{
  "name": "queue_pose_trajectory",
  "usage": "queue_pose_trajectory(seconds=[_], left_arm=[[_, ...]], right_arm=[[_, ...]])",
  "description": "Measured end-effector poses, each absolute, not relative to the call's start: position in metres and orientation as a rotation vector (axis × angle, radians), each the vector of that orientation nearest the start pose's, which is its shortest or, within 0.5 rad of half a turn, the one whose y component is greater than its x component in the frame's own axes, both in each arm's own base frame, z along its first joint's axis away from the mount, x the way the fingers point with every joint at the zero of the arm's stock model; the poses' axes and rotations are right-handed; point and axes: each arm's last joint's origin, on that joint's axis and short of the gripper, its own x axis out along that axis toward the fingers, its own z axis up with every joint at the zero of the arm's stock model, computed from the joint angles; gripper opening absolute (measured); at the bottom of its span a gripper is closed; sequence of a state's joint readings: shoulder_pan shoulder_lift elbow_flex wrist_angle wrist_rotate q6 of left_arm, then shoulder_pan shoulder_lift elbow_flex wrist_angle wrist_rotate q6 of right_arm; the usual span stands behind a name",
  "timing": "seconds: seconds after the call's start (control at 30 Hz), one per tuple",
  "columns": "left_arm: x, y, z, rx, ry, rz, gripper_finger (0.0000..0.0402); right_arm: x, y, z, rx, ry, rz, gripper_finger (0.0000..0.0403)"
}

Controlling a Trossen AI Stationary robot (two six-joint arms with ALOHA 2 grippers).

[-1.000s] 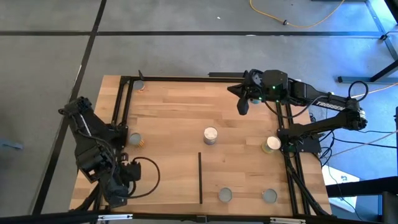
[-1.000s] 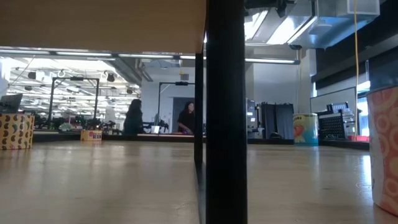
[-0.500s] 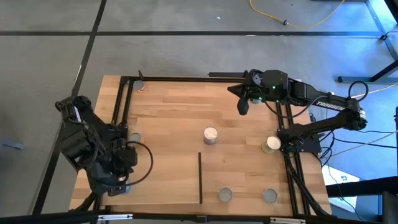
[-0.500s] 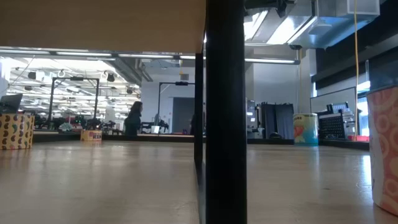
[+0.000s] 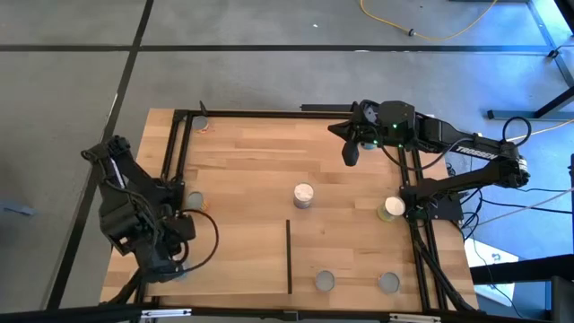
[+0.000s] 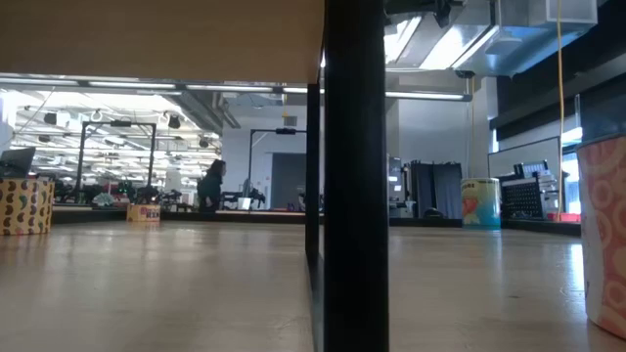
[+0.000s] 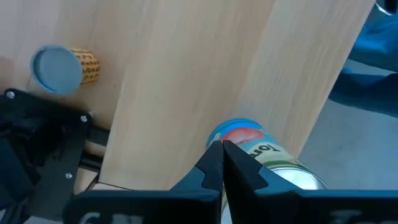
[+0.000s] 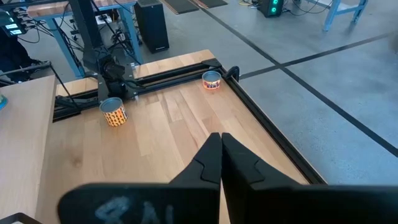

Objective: Pick and place cans onto a shelf
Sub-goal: Put the left canned tomato on the shelf

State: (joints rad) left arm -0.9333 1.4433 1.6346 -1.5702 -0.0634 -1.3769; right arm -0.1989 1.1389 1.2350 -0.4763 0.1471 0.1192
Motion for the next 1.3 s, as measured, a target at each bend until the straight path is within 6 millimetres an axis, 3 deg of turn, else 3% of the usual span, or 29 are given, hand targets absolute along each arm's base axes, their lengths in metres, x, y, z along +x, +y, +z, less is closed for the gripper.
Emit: queue_pose_trajectory(seconds=[1.3], left_arm=[[0.1314, -0.1923, 0.3759, -0.539, 1.508, 0.23, 0.0]], right_arm=[[0.2316, -0.051, 0.3908, 0.128, 0.36, -0.364, 0.0004]])
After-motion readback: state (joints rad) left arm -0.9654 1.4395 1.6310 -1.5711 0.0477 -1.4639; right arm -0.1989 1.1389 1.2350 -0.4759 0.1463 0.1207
